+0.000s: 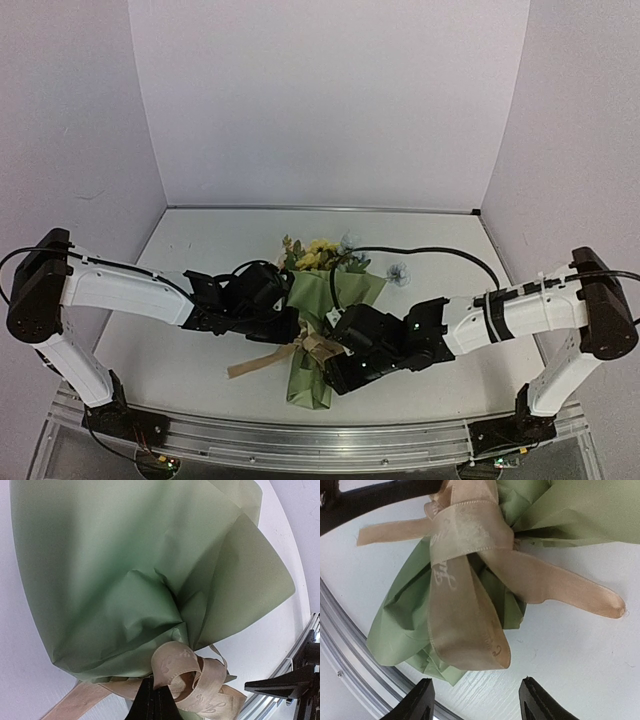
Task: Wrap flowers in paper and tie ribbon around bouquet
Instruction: Tie the half-tied ribbon around the folded bouquet.
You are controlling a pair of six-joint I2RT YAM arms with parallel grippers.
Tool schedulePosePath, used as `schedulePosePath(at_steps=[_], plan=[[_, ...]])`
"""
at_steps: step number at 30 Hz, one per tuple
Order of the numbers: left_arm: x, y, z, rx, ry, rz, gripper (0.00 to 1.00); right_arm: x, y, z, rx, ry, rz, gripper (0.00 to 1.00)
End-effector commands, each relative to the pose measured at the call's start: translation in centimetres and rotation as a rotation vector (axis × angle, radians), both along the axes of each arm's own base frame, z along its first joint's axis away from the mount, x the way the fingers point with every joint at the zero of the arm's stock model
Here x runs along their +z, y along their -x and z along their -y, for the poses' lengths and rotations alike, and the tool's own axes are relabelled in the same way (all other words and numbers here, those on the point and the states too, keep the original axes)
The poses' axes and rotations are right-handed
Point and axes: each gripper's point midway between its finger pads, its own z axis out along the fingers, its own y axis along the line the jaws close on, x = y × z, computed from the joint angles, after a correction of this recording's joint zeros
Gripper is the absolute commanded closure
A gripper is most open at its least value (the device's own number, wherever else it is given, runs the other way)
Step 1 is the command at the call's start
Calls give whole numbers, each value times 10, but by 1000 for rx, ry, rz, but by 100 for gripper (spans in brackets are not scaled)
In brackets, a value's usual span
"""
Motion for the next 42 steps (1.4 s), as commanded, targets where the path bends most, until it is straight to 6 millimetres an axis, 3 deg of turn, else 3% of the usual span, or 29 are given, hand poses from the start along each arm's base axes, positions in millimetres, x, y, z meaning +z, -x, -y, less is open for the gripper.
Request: schedulePosePath(at_steps=[1,10,12,15,24,29,32,38,42], plan=[[9,-2,9,2,43,6,100,15,-9,-10,-28,-48,54,48],[8,-1,6,4,37,5,100,30,-40,-2,-128,-16,138,95],[9,-1,6,3,40,5,100,38,-50,2,-150,-16,155,100],[9,-1,7,1,40,4,100,46,-52,2,-138,-25,155,98],[6,0,8,-8,36,-3,100,37,-10,-6,7,-77,123,47],[6,0,9,-8,38,-4,100,19,-9,-12,3,-32,125,36],[7,0,8,-7,36,-3,100,10,-16,-13,-30,-7,137,39],[9,0,5,1,33,1,100,2,-33,-7,-120,21,163,61],[8,0,4,3,30,0,100,17,-44,-1,-163,4,206,82]])
